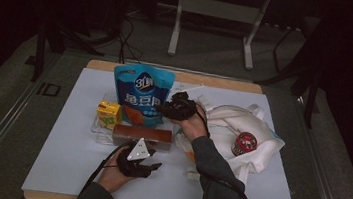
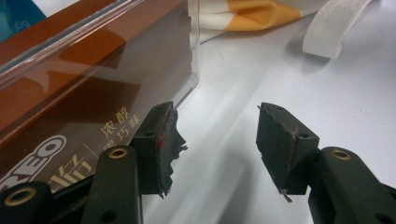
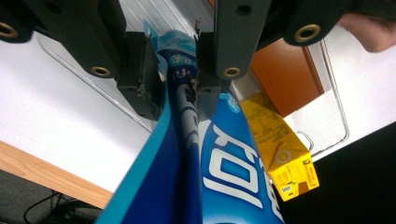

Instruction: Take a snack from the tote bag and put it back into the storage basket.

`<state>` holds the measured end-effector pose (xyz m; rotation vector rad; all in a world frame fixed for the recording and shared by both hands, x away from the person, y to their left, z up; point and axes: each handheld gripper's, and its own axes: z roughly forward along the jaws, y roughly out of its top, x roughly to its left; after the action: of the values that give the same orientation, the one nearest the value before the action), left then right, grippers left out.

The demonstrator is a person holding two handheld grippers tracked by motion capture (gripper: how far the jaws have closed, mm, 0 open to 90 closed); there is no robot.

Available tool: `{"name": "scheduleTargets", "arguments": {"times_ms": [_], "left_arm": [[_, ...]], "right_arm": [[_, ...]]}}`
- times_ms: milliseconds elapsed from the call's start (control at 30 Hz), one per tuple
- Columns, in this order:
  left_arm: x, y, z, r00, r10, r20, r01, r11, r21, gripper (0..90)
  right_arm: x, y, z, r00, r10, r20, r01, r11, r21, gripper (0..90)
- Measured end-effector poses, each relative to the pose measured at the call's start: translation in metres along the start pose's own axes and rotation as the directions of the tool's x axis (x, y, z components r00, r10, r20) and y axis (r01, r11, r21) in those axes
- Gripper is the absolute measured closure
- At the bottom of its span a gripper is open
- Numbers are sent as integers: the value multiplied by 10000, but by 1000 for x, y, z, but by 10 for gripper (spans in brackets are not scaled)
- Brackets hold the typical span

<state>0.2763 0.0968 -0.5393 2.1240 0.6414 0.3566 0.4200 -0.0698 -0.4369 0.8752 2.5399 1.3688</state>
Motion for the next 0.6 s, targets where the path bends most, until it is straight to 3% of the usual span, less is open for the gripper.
{"name": "scheduleTargets", "arguments": {"times_ms": [167,333,567,600], "left_arm": [[0,0,0,10000,0,25,0,10000,7,471],[0,0,0,10000,-5,47,6,10000,-12,471],[0,0,0,10000,26,22,-26,10000,9,471],[0,0,0,10000,0,29,0,10000,1,471]], "right_arm": [[6,4,7,9998,-117,169,116,9999,64,676],[0,3,1,9999,-117,-29,117,9999,61,642],[-4,-1,-10,9987,-493,-99,495,9984,259,670],[-5,-2,-11,9986,-516,-68,518,9983,259,717]]}}
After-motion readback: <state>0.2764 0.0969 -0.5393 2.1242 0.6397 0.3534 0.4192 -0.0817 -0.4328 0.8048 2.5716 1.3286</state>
